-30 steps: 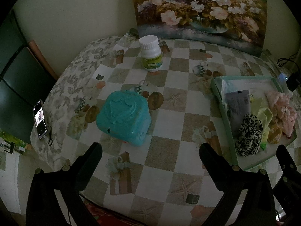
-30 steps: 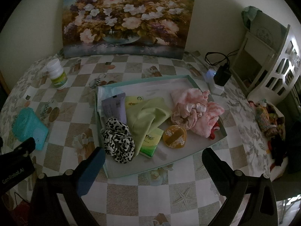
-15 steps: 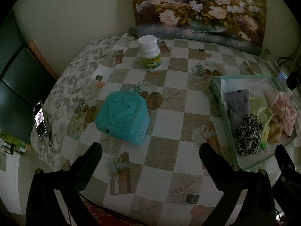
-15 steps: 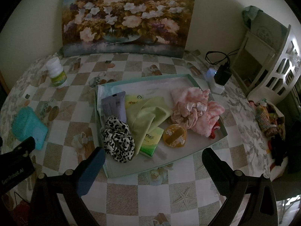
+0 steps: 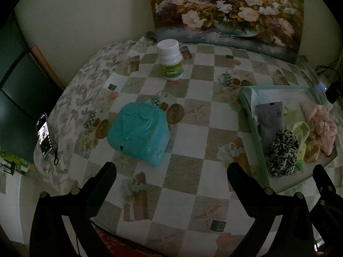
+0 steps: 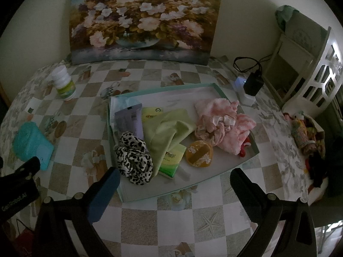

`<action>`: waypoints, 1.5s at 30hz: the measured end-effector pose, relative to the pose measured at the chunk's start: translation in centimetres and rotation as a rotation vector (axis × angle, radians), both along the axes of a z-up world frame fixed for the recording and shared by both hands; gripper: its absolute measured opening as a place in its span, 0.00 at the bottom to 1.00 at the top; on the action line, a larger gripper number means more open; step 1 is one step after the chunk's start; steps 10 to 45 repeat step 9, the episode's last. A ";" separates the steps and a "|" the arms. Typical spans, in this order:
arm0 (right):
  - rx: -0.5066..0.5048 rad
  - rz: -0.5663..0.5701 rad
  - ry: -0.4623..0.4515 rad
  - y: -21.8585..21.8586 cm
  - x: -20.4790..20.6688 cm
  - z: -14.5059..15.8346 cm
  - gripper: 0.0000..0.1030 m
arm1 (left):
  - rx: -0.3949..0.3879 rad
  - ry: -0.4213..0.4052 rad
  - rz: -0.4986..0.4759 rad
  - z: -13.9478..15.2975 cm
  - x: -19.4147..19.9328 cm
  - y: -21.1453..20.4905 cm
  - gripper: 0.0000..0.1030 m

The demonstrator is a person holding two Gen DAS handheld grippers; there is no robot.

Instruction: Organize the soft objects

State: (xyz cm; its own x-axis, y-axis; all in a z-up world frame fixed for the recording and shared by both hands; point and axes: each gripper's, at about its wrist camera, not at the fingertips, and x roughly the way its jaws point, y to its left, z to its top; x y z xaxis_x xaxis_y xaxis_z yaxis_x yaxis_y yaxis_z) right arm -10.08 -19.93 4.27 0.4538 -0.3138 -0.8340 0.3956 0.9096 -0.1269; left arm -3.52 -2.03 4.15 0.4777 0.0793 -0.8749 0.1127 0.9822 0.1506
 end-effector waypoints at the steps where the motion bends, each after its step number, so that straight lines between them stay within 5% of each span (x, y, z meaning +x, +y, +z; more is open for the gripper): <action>1: 0.000 0.000 0.000 0.0 0.0 0.0 1.00 | -0.002 -0.001 0.000 0.0 0.0 0.0 1.00; 45: 0.000 0.001 0.000 -0.1 0.0 0.0 1.00 | -0.005 0.003 0.000 0.0 0.0 0.1 1.00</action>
